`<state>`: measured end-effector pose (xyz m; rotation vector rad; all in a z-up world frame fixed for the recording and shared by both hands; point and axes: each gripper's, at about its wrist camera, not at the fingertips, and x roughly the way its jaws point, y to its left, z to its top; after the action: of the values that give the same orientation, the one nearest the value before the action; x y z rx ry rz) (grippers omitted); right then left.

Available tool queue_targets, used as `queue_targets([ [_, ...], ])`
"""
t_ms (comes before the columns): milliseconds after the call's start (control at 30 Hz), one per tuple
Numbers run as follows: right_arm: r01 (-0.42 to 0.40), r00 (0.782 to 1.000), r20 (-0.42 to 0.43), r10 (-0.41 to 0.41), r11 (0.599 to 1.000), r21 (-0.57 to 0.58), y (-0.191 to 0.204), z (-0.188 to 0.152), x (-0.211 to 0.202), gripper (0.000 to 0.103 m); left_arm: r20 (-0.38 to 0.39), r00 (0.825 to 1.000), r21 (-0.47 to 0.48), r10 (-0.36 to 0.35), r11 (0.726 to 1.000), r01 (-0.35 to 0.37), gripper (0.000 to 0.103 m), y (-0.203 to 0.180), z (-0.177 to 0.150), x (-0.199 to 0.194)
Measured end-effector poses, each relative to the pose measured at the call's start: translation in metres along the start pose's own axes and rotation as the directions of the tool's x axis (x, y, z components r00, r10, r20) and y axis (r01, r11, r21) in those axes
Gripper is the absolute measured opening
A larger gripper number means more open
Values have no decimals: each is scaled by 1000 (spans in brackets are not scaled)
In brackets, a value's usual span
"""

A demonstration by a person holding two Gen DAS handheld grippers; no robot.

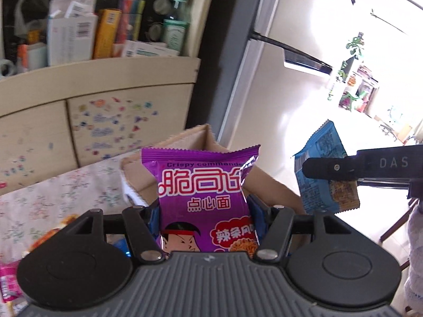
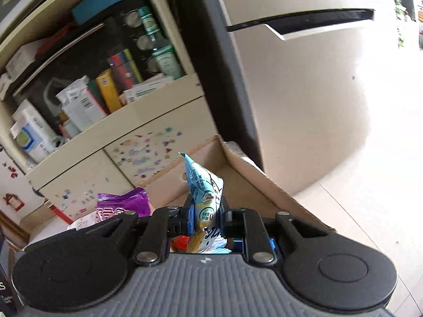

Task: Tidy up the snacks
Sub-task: 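Lower the purple packet into the box with the left tool while the right tool releases the white-blue packet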

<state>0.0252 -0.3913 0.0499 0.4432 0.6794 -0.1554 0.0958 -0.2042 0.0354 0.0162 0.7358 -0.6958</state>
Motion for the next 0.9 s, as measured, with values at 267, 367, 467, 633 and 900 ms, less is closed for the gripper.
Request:
queue_targets([
  [267,74,997,-23,-73,994,79,-17,-2,5,24,-10,998,6,-65,998,65,70,-20,-2,28],
  [367,102,995,-29,-100,989,108,-22,-3,8,40,-8,998,-10,-54,998,54,86,-23,-6,31],
  [467,97,995,-22,-95,988,118,-23,-2,4,52,-8,998,-25,-68,997,68,87,-21,-6,25],
  [633,85,996,-27,-83,987,133,-23,-3,3,59,0,1000,-46,-26,999,26,90,-8,-7,10],
  [900,51,996,-78,-44,994,92,-8,-11,8,68,-28,998,-56,50,997,-51,93,18,-19,-20],
])
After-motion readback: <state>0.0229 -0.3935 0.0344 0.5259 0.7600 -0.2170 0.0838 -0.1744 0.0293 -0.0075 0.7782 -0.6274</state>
